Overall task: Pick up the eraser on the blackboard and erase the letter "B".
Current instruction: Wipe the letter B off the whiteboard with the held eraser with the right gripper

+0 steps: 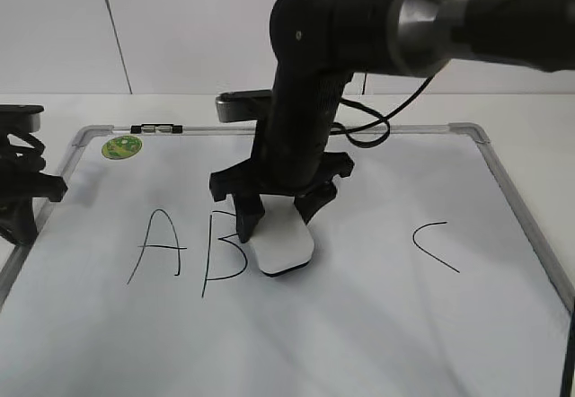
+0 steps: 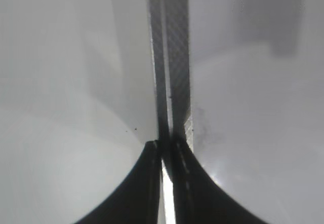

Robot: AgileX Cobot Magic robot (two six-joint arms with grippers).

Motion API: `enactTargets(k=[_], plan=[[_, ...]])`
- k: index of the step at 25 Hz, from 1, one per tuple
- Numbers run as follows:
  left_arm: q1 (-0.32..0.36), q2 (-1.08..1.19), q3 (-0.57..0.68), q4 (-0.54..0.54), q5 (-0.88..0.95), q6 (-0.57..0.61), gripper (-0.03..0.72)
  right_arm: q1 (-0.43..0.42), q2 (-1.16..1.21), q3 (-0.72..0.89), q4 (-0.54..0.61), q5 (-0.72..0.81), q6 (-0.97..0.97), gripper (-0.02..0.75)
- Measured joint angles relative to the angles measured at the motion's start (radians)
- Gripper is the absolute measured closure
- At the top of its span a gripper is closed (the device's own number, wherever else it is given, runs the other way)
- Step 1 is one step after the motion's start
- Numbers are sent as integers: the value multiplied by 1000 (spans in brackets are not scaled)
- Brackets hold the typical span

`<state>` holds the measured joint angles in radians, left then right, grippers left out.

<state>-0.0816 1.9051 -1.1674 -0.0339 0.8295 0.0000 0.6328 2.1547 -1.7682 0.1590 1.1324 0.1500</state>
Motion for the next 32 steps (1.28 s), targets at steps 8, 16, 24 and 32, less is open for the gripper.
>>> enactTargets(k=[8,16,24,32], plan=[[0,0,0,-2,0,0,666,14,68,-20,-5,-68,2,218],[0,0,0,-2,0,0,666,56,76,-30,-42,-75,9,218],[0,0,0,-2,0,0,666,92,81,-32,-45,-100,7,218],[0,0,0,-2,0,0,666,64,81,-33,-46,-96,31,218]])
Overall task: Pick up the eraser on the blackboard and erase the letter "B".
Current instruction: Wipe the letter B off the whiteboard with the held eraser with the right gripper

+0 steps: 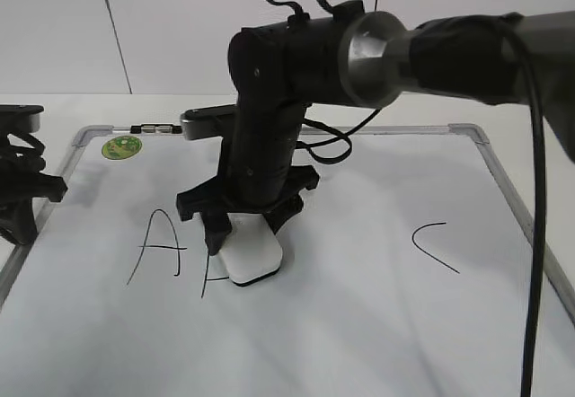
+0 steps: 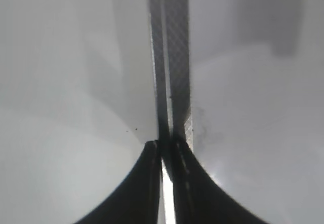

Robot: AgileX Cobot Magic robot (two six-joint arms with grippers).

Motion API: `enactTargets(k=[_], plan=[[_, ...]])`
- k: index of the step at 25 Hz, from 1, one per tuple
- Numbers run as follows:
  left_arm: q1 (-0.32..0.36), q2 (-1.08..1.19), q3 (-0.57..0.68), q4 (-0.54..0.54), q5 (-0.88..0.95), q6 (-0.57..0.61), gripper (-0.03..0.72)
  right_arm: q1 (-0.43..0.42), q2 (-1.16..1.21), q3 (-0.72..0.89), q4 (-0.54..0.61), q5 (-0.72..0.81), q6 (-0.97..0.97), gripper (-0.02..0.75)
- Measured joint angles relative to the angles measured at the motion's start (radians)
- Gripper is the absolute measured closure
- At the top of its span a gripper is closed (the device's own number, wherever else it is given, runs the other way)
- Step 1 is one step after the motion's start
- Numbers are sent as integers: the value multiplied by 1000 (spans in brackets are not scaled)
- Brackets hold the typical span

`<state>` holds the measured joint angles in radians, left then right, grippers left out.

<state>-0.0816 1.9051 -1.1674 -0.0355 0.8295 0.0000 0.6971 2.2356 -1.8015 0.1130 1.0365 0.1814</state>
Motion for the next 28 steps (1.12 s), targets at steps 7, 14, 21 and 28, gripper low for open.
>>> enactTargets(k=[7,14,21,28], plan=[[0,0,0,-4,0,0,666,-60,2,-1,42,8,20,218],[0,2,0,-4,0,0,666,-51,2,-2,37,14,23,218],[0,2,0,-4,0,0,666,1,3,-2,-26,16,24,218],[0,2,0,-4,0,0,666,47,19,-59,-43,72,24,218]])
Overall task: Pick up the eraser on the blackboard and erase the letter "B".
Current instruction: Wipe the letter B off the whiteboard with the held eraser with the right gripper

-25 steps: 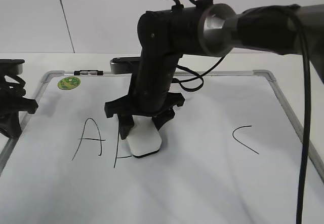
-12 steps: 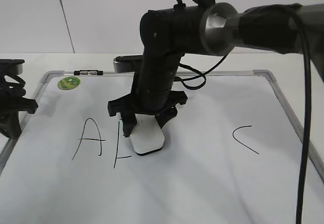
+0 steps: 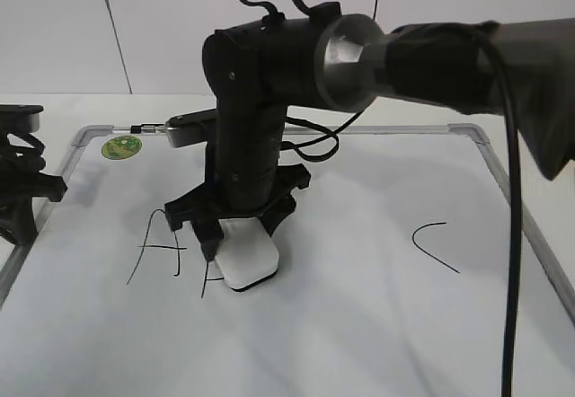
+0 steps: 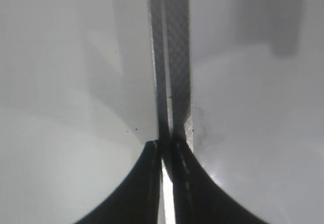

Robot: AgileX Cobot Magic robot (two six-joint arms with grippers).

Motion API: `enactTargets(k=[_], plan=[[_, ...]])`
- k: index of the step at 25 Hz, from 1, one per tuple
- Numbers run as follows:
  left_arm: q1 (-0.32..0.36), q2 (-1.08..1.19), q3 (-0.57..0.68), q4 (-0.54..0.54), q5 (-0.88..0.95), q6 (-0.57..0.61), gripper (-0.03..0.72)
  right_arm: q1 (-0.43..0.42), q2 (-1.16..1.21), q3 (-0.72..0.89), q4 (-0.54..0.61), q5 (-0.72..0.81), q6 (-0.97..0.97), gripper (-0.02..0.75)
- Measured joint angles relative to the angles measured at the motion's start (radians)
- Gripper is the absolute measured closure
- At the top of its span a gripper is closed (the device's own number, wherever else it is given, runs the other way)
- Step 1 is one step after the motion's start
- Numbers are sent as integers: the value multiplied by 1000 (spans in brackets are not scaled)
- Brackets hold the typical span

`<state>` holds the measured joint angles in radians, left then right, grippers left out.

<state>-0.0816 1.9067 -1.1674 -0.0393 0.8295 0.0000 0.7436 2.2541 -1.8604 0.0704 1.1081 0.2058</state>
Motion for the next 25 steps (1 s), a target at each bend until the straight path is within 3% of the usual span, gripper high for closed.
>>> enactTargets(k=[25], plan=[[0,0,0,0,2,0,666,12,26,-59,5,73,-3,218]])
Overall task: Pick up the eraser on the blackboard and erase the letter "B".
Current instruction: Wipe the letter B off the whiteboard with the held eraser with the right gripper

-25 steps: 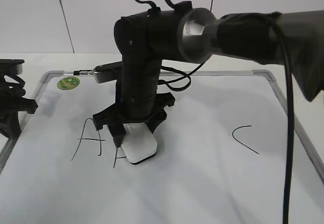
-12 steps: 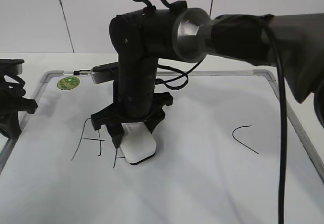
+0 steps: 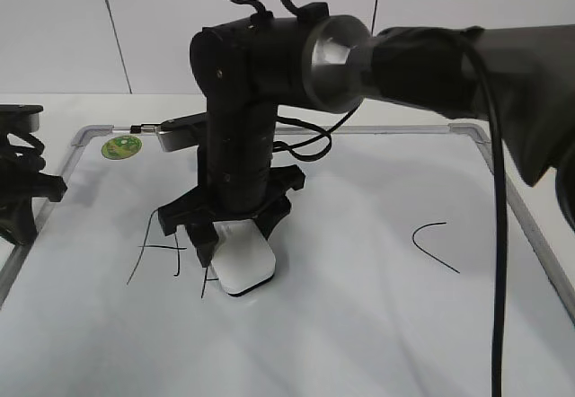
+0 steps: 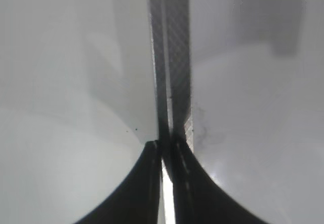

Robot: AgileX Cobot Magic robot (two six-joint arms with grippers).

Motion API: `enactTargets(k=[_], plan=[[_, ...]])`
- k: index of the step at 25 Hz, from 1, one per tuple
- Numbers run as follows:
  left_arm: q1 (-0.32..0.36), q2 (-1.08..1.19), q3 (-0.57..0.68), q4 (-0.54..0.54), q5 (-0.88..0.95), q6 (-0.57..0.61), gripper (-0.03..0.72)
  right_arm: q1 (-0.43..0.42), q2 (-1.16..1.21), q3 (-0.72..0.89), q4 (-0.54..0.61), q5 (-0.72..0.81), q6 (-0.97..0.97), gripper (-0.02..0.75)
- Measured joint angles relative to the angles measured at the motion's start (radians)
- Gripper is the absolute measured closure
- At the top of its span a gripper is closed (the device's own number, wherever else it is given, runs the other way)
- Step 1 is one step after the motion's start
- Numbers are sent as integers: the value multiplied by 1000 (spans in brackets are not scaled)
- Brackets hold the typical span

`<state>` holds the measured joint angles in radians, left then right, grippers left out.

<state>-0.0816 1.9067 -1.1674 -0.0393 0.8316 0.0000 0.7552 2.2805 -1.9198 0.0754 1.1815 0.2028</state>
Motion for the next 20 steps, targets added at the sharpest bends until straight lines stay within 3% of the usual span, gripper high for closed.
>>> enactTargets(k=[11,20], plan=[[0,0,0,0,0,0,666,12,0,-2,-34,4,2,218],[0,0,0,-1,0,0,666,-94,0,-2,-34,18,7,218]])
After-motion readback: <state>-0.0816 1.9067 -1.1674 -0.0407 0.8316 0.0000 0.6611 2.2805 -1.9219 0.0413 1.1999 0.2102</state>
